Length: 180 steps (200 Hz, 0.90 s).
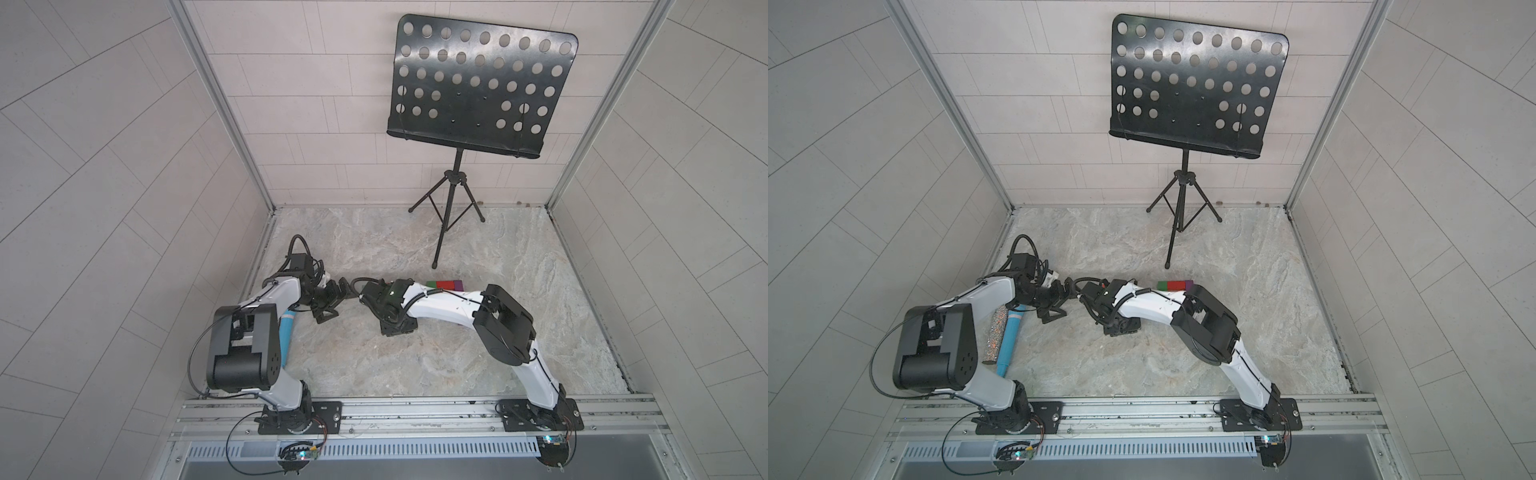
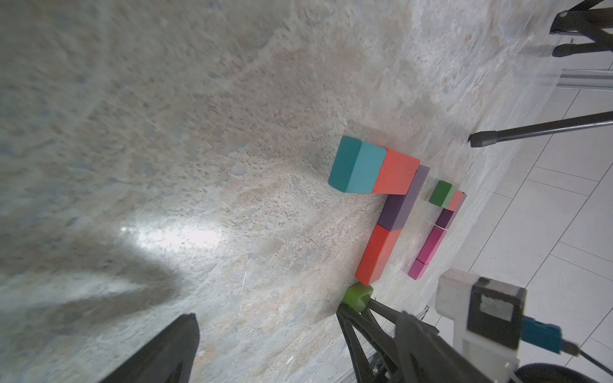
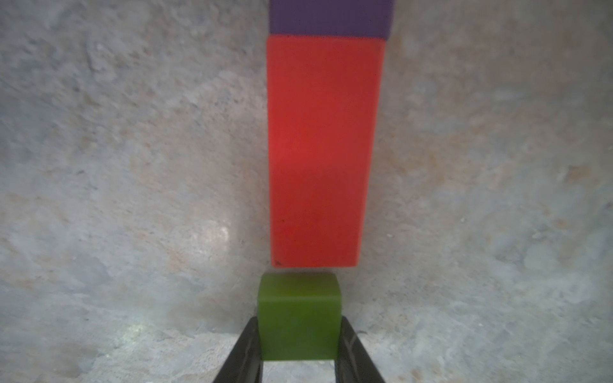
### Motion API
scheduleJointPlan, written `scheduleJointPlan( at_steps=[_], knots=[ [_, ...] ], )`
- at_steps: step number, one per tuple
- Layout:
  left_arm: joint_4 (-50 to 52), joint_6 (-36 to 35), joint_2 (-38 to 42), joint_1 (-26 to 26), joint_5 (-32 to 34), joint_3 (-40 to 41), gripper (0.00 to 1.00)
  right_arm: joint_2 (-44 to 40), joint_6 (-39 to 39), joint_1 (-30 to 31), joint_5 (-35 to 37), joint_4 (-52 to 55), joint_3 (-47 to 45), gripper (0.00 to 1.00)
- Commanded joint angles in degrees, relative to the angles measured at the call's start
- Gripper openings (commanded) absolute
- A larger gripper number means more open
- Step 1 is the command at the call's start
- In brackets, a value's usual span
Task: Assemble the number 7 with building blocks
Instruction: Place the building block at the center of the board.
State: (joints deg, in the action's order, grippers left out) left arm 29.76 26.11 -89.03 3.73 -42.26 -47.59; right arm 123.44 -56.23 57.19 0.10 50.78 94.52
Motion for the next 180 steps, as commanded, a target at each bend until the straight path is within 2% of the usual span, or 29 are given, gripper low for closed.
scheduleJointPlan(
  at_steps=[1,180],
  knots=[
    [-0.49,-0.27,0.66,0.31,-0.19,0.61,1.0,-0.66,-0.9,-0.56,1.75,1.25,-0.24,0.35],
    [-0.46,-0.28,0.57,0.31,-0.06,0.49,1.0,1.54,0.25,-1.64,0.96,0.9,2.11,0.35]
  ],
)
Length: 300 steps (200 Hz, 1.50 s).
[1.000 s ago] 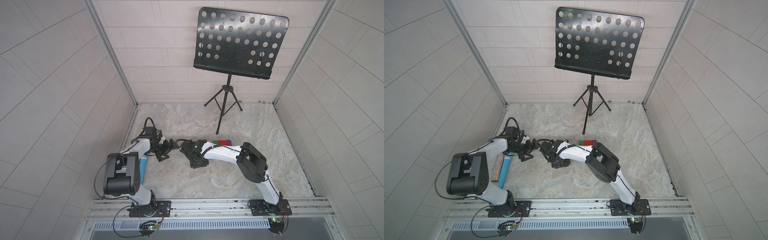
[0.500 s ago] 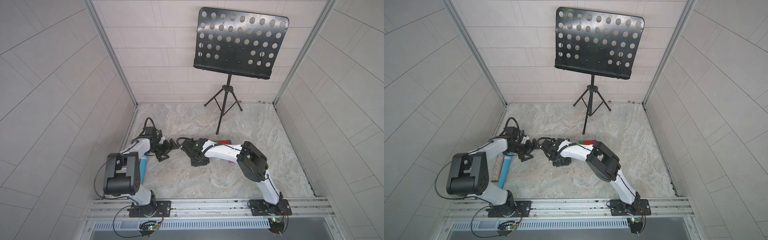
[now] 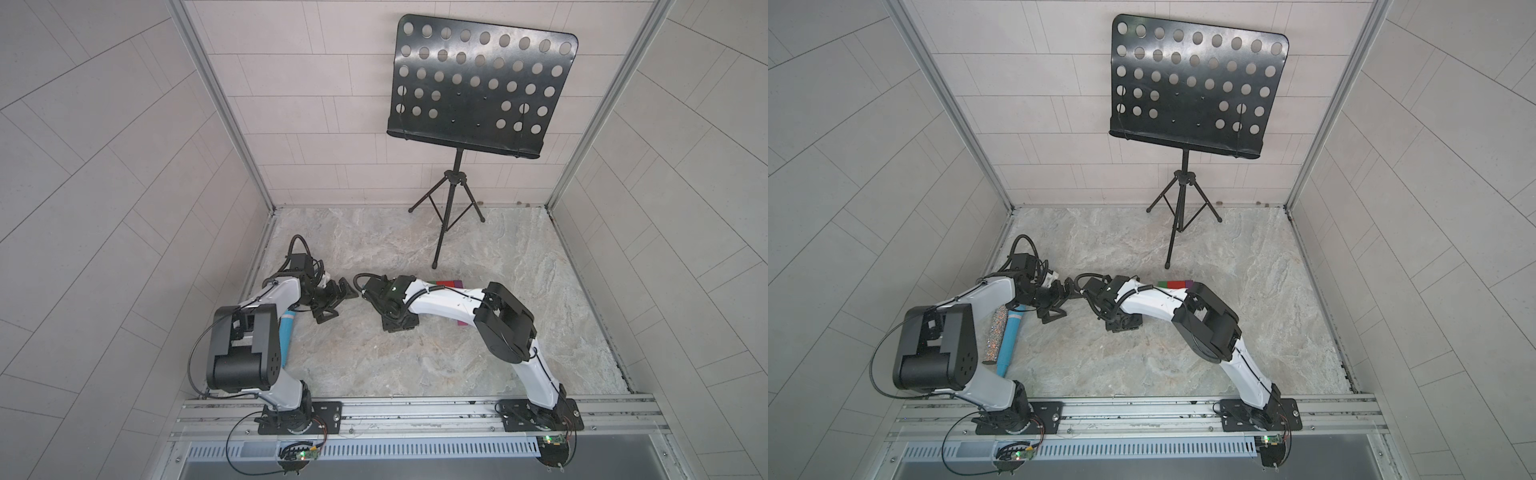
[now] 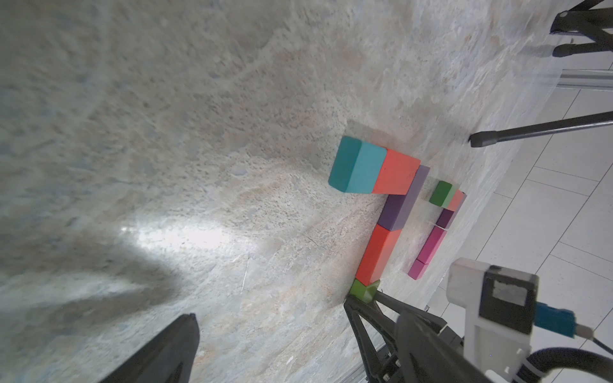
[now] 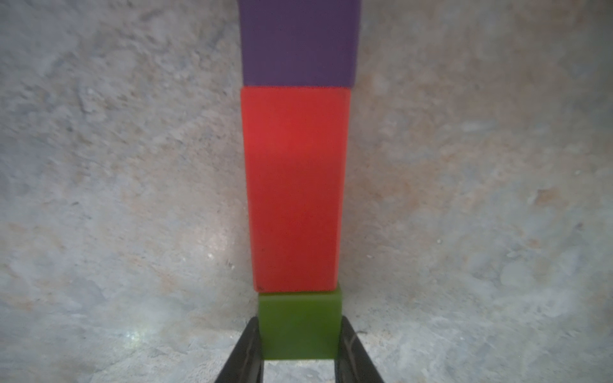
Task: Assemble the number 7 with building blocks
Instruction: Place the building block at the center of the board.
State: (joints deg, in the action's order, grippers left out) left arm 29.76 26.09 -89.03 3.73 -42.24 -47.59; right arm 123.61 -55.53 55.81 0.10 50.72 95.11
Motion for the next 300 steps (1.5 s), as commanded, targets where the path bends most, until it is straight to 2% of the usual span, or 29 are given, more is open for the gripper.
scheduleJointPlan(
  at_steps=[1,158,300],
  knots=[
    [-0.47,-0.25,0.59,0.31,-0.1,0.53,1.0,1.43,-0.39,-0.26,0.85,0.96,1.56,0.35],
    [-0.53,-0.25,0.6,0.32,-0.15,0.53,1.0,1.96,-2.05,-0.57,0.01,1.06,2.14,0.4],
    [-0.58,-0.2,0.62,0.31,-0.19,0.53,1.0,2.86,-2.81,-0.97,-0.1,0.87,2.23,0.38]
  ],
)
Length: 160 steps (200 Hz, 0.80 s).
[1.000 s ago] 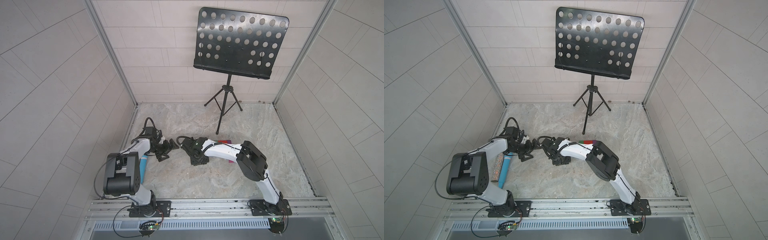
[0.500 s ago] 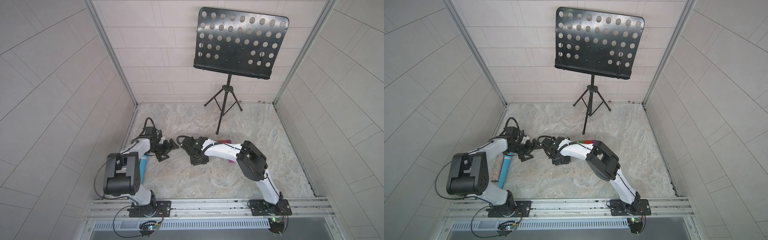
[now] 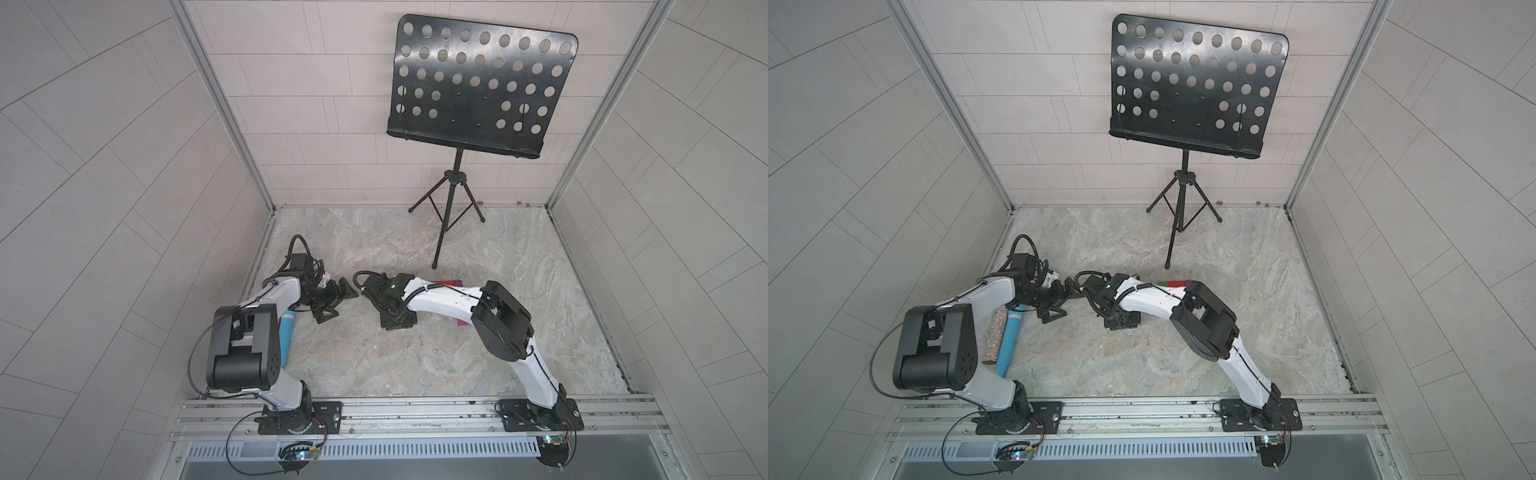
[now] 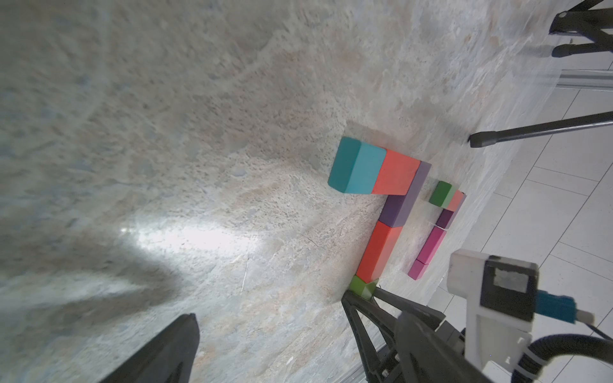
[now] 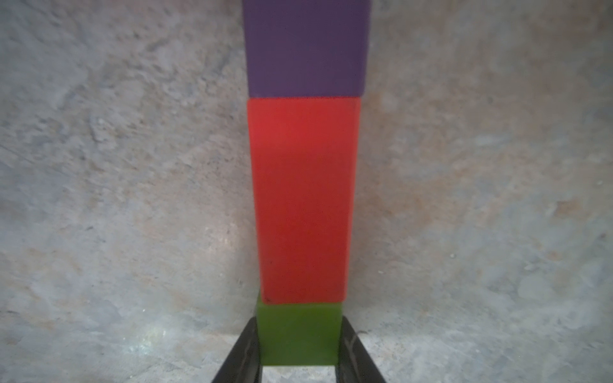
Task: Assemble the number 7 with building blocks
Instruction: Place the building block at the center of the board.
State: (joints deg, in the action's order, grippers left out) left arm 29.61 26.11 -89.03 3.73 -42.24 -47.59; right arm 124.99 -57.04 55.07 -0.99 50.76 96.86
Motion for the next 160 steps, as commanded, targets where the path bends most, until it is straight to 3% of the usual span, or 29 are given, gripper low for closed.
scheduleJointPlan(
  at_steps=[1,65,105,128,160],
  knots=[
    [-0.43,-0.25,0.66,0.32,-0.16,0.55,1.0,1.49,-1.27,-0.22,1.04,0.83,0.46,0.38],
    [-0.43,-0.27,0.62,0.31,-0.17,0.55,1.0,1.51,-1.64,-0.31,0.69,0.68,0.37,0.38],
    [-0.34,-0.29,0.63,0.31,0.05,0.66,1.0,-1.72,-2.4,-0.16,1.38,0.77,-0.29,0.51],
    [-0.25,-0.44,0.6,0.31,0.35,0.52,1.0,-5.89,-2.64,0.02,2.48,0.93,-0.55,0.64],
    [0.26,-0.88,0.61,0.29,1.01,0.4,1.0,-11.11,-2.39,0.06,3.79,1.45,-1.14,0.68]
  ],
)
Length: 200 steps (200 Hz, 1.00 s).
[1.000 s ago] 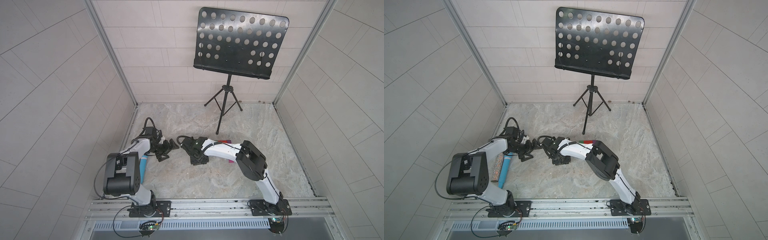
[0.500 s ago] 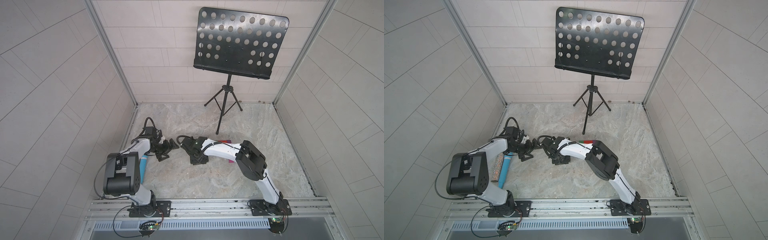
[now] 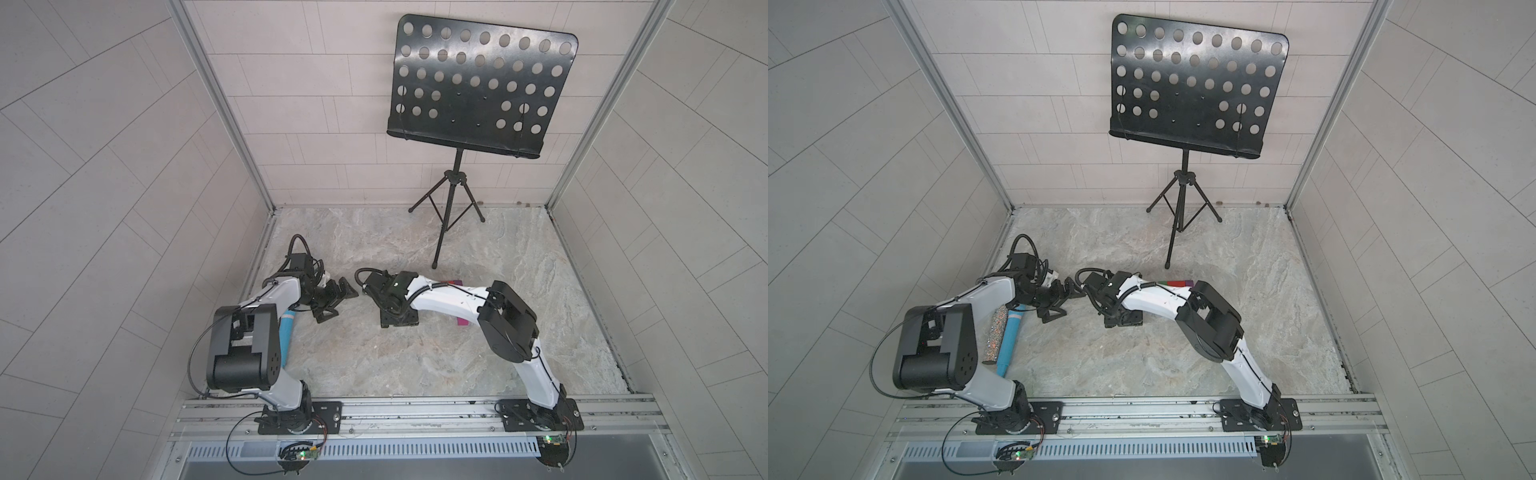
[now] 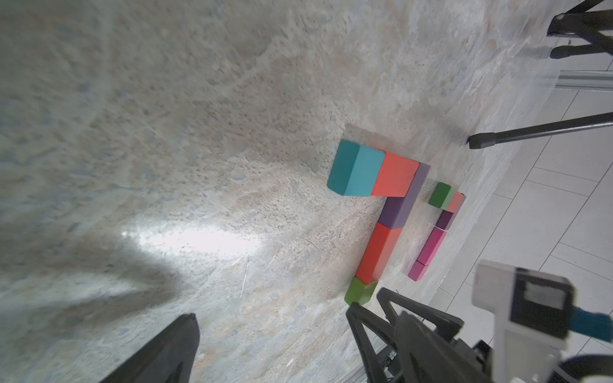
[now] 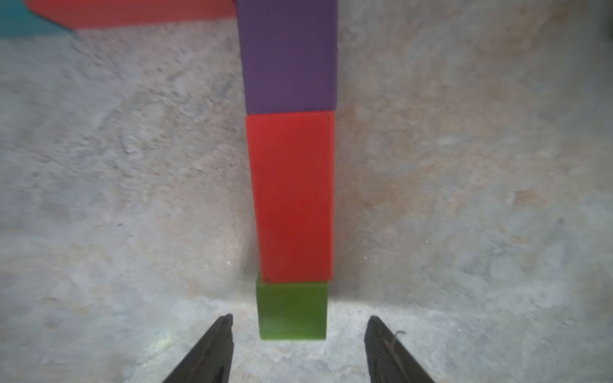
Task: Assemble the number 7 with building blocks
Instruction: Place the building block at the center of the board, then reset both arms
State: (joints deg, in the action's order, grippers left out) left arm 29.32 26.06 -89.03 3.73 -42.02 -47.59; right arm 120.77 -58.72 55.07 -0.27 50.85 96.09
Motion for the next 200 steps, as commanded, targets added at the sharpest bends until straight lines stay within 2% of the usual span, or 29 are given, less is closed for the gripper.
scheduleJointPlan(
  at_steps=[1,55,109,139,169,200],
  knots=[
    [0.55,-0.84,0.61,0.26,0.8,0.4,1.0,-7.1,-0.7,0.05,3.12,1.36,-0.42,0.68],
    [1.26,-1.59,1.41,0.27,2.53,0.23,1.0,-17.4,4.63,-2.34,9.75,1.01,-3.47,0.7],
    [1.43,-2.68,2.33,0.3,4.0,-0.1,1.0,-23.07,12.24,-4.86,11.61,-2.28,-8.0,0.74],
    [1.49,-4.0,4.29,0.3,5.98,-0.24,1.0,-28.98,15.31,-6.51,14.85,-6.06,-13.79,0.77],
    [0.07,-3.96,5.75,0.31,6.77,0.39,1.0,-37.35,18.74,-11.21,13.58,-12.33,-21.98,0.78],
    [-1.37,-3.46,6.48,0.27,7.87,0.55,1.0,-42.75,22.91,-12.04,14.75,-17.31,-27.38,0.79]
  ],
)
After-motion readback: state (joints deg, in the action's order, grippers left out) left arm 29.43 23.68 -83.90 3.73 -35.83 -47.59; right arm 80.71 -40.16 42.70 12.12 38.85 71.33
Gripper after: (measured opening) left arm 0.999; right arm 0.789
